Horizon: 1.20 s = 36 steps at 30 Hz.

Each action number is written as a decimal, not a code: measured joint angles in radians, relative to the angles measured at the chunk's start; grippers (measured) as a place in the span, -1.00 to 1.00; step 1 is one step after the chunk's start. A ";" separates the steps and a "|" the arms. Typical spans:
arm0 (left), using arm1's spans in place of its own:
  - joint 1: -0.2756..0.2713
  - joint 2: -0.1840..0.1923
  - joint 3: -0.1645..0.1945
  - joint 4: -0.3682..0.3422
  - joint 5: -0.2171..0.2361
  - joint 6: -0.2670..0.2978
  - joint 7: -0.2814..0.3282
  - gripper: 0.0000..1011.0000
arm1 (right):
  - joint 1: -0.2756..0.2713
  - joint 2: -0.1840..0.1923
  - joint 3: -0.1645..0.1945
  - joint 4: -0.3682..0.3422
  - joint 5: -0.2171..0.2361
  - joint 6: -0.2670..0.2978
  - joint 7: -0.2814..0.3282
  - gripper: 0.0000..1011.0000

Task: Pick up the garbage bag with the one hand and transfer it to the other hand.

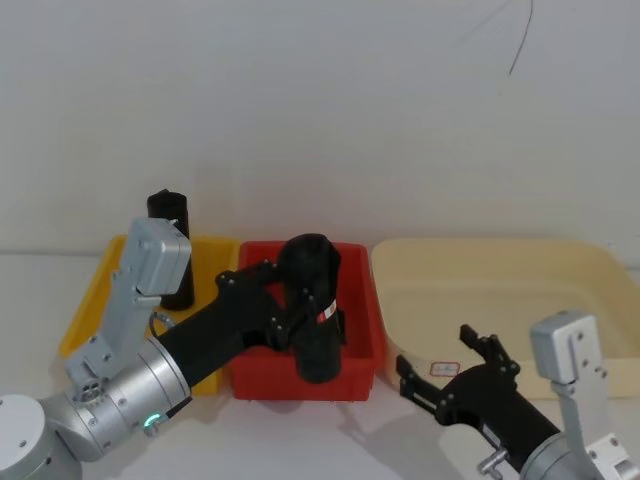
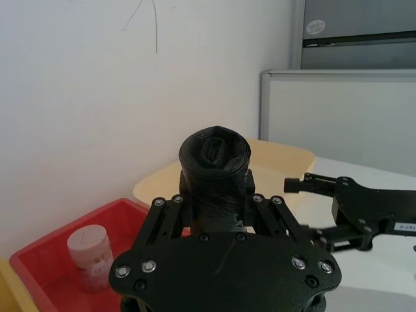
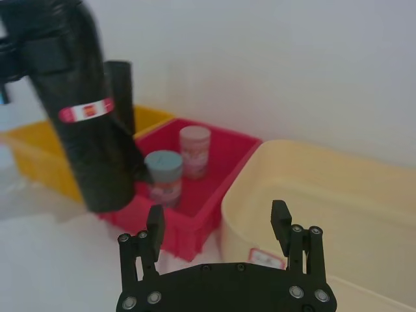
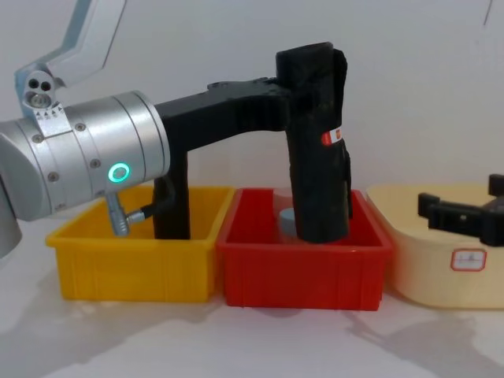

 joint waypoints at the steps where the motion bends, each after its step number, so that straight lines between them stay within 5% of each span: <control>1: 0.000 0.000 0.000 0.000 0.000 0.000 0.000 -0.25 | 0.000 0.005 -0.002 -0.003 -0.001 0.004 0.003 0.99; 15: -0.002 0.000 0.005 0.001 -0.002 -0.001 -0.003 -0.25 | 0.019 0.059 -0.036 -0.027 -0.016 0.076 0.100 0.99; 36: -0.002 -0.001 0.007 0.002 -0.002 -0.002 -0.004 -0.25 | 0.145 0.042 -0.093 0.061 -0.034 0.085 0.210 0.99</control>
